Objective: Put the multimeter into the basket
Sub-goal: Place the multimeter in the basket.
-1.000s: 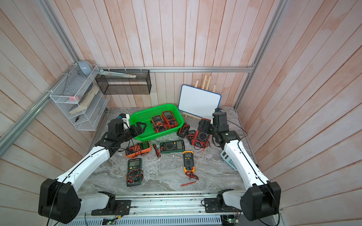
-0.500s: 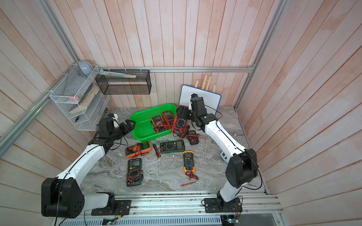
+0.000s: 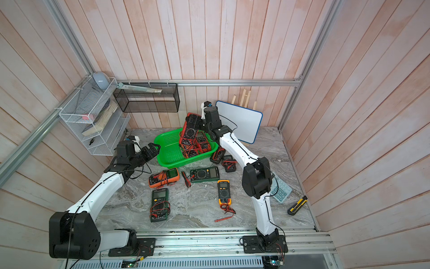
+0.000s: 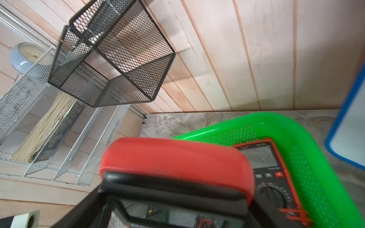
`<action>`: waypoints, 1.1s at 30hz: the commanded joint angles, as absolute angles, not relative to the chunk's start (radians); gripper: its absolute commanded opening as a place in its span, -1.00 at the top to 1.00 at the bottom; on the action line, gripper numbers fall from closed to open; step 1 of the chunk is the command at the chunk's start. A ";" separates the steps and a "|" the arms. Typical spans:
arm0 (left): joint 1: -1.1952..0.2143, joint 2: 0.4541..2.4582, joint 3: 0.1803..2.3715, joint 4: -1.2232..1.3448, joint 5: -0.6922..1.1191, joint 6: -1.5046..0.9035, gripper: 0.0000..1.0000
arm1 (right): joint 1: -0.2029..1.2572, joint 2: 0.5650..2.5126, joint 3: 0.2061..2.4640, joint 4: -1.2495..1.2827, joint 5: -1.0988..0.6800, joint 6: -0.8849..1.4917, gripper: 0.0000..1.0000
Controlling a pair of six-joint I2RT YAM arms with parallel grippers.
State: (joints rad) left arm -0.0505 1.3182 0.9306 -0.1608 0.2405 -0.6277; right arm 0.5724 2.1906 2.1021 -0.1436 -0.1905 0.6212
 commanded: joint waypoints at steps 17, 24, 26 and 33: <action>-0.044 1.292 0.891 -0.147 0.237 -0.618 -0.99 | 0.715 2.496 2.379 -0.204 -0.201 0.323 0.60; -0.044 1.294 0.888 -0.140 0.241 -0.625 -0.99 | 0.746 2.569 2.409 -0.258 -0.185 0.278 0.16; -0.044 1.294 0.888 -0.138 0.242 -0.628 -0.99 | 0.752 2.589 2.416 -0.261 -0.174 0.276 -0.30; -0.044 1.294 0.891 -0.138 0.243 -0.635 -0.99 | 0.770 2.636 2.435 -0.263 -0.160 0.273 -0.96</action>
